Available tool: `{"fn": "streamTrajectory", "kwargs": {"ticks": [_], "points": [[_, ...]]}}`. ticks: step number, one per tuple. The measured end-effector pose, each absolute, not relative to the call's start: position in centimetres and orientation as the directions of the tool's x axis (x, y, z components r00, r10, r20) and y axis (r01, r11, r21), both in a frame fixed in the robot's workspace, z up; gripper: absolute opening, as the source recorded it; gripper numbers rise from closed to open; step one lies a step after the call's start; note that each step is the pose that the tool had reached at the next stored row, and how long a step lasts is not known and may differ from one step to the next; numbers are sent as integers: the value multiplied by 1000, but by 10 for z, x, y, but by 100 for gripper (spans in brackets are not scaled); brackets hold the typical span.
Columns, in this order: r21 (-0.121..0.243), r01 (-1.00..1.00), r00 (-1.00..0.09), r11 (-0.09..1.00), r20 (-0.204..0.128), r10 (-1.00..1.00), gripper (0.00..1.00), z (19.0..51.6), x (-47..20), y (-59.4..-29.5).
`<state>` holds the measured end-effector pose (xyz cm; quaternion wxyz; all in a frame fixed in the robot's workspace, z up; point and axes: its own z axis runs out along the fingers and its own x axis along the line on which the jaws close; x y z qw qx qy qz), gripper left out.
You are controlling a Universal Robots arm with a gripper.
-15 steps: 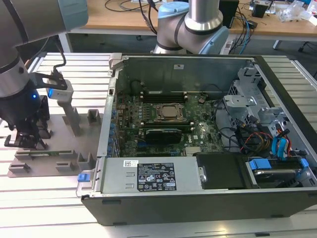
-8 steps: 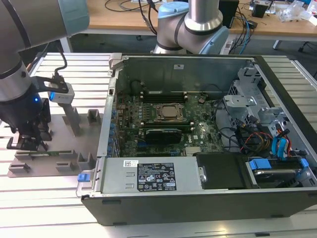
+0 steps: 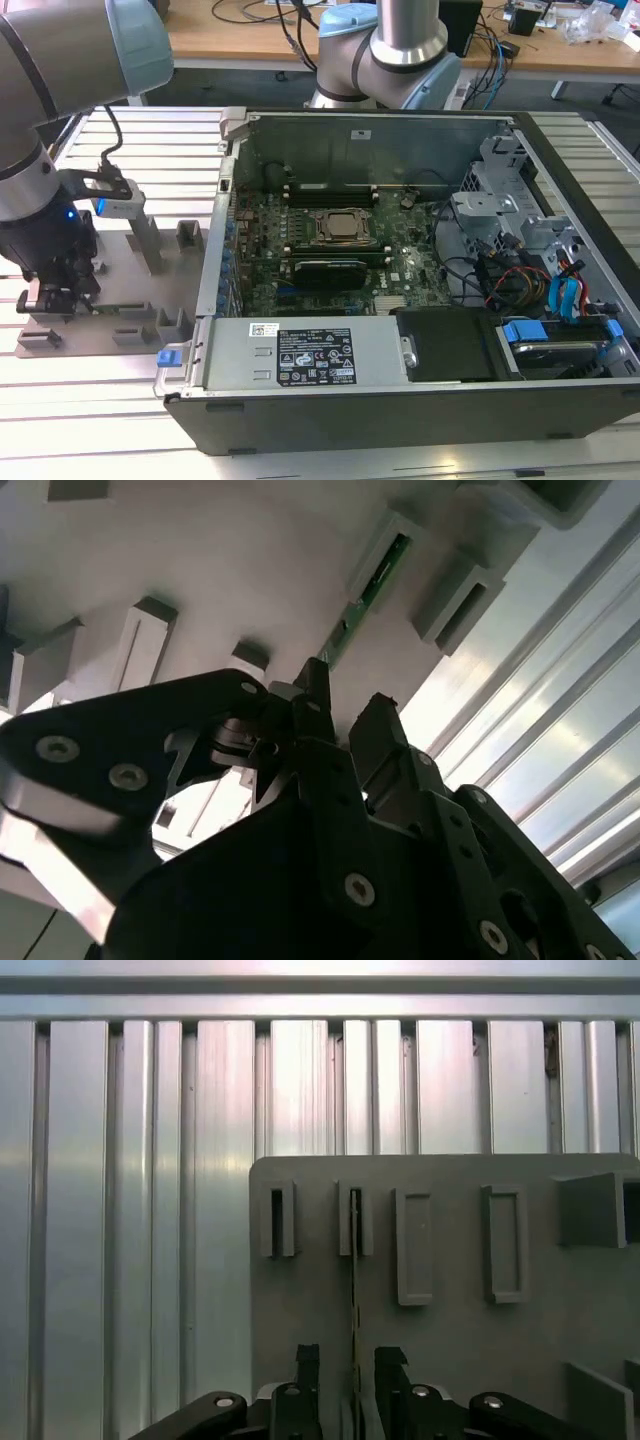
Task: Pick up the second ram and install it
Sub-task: 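Pick up the second ram and move it above second insertion slot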
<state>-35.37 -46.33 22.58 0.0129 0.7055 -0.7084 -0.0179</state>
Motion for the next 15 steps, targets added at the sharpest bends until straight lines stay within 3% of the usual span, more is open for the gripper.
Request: {"fn": "streamTrajectory", "kwargs": {"ticks": [11, 13, 14, 15], "points": [[44, -999, -11, 11, -9, -1000, 36, 201, -356, -459], [44, -999, -11, 11, -9, -1000, 28, 201, -356, -459], [44, -999, -11, 11, -9, -1000, 13, 201, -356, -459], [44, -999, -11, 11, -9, -1000, 13, 201, -356, -459]]}}
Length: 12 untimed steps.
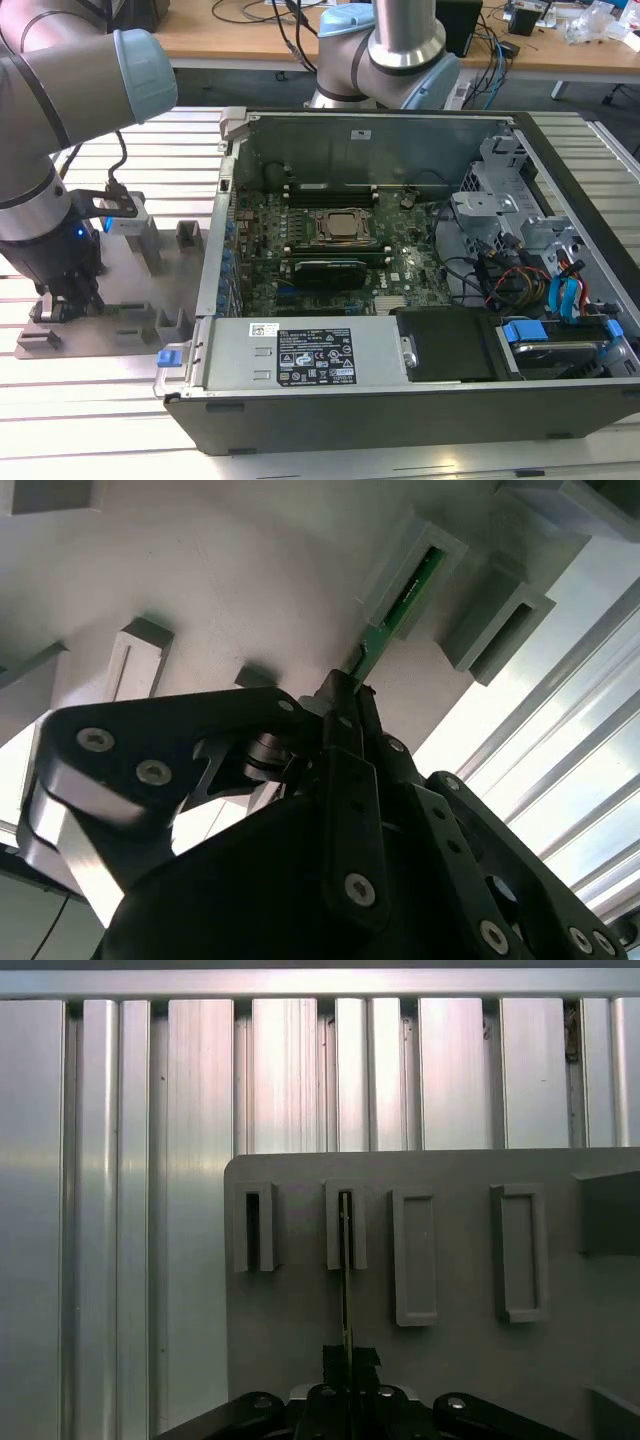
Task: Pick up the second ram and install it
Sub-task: 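Pick up the second ram and move it above second insertion slot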
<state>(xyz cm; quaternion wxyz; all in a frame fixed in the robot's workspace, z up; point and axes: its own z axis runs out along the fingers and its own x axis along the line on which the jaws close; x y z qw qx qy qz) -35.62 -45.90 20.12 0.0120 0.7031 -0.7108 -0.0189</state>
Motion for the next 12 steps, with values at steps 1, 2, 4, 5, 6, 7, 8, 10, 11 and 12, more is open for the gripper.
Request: {"fn": "streamTrajectory", "kwargs": {"ticks": [1, 2, 4, 5, 6, 7, 8, 10, 11, 12], "points": [[44, -999, -11, 11, -9, -1000, 13, 201, -356, -459], [44, -999, -11, 11, -9, -1000, 13, 201, -356, -459], [44, -999, -11, 11, -9, -1000, 13, 201, -356, -459], [44, -999, -11, 11, -9, -1000, 13, 201, -356, -459], [44, -999, -11, 11, -9, -1000, 13, 201, -356, -459], [44, -999, -11, 11, -9, -1000, 13, 201, -356, -459], [44, -999, -11, 11, -9, -1000, 13, 201, -356, -459], [44, -999, -11, 11, -9, -1000, 13, 201, -356, -459], [44, -999, -11, 11, -9, -1000, 13, 201, -356, -459], [44, -999, -11, 11, -9, -1000, 13, 201, -356, -459]]}}
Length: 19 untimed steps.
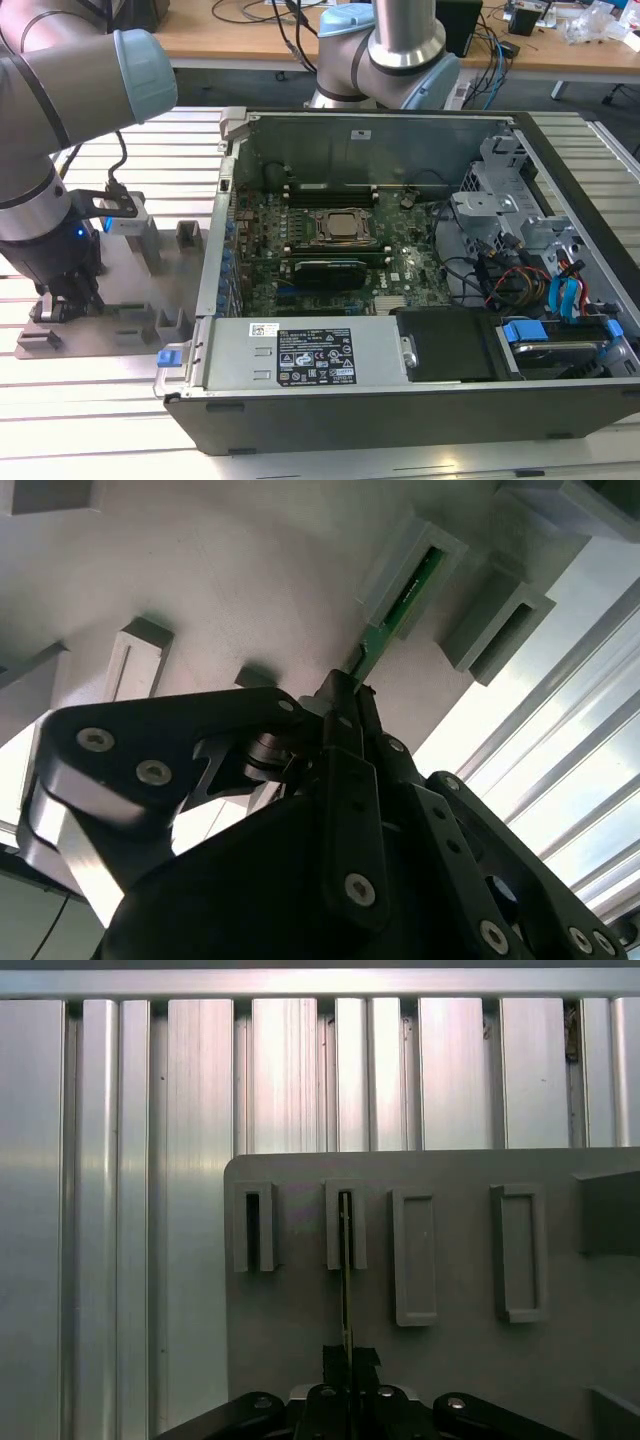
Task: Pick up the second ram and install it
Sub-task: 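Pick up the second ram and move it above second insertion slot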
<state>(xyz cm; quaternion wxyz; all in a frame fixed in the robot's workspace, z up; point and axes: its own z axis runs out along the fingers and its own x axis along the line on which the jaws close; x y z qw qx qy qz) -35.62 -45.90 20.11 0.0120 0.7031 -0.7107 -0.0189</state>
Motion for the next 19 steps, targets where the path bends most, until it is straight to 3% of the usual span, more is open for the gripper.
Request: {"fn": "streamTrajectory", "kwargs": {"ticks": [19], "points": [[44, -999, -11, 11, -10, -1000, 13, 234, -356, -459]]}}
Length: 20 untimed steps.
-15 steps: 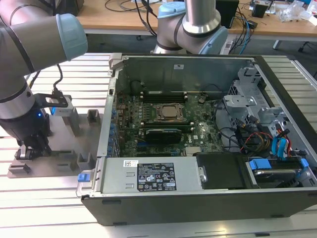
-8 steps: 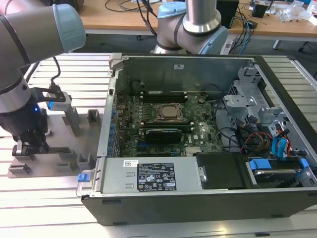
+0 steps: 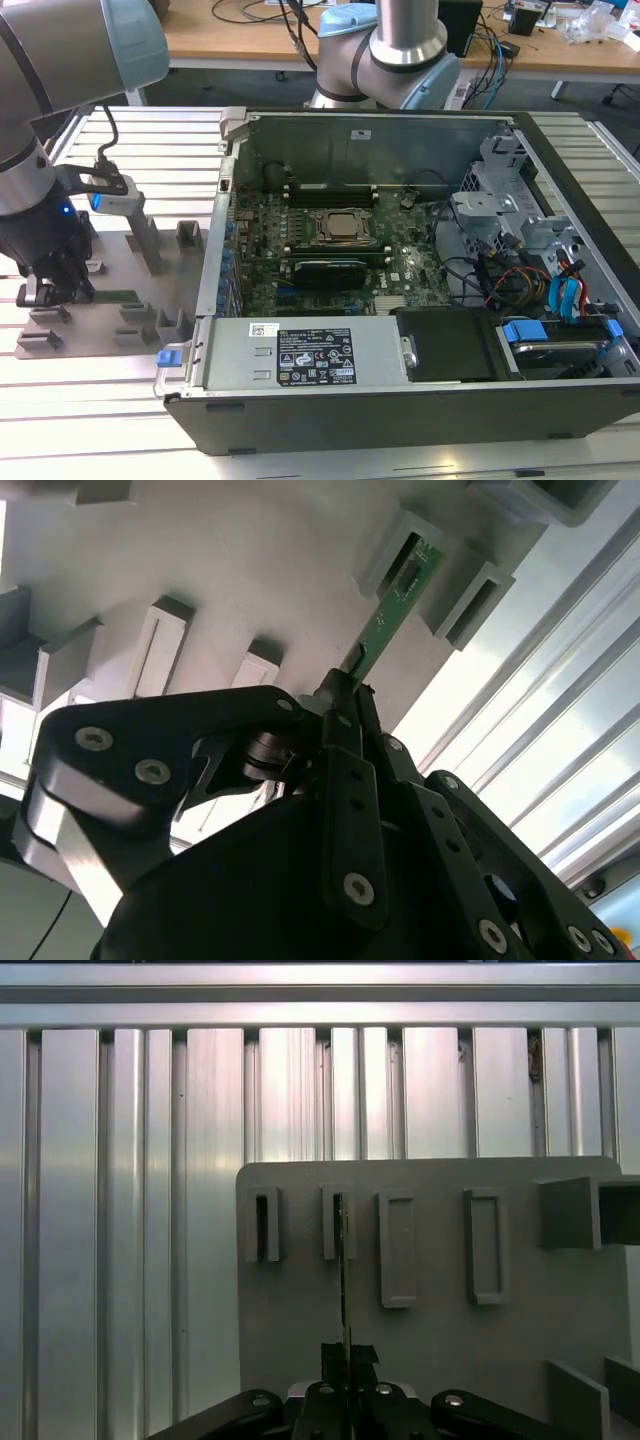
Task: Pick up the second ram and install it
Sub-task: 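Pick up the second ram and move it above second insertion slot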
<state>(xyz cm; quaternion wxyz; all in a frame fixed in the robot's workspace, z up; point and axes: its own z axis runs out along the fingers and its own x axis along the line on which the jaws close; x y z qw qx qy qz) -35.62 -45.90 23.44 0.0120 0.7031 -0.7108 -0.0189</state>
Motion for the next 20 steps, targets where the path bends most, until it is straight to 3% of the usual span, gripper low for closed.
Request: {"fn": "streamTrajectory", "kwargs": {"ticks": [20], "points": [[44, -999, -11, 11, -9, -1000, 13, 281, -356, -459]]}}
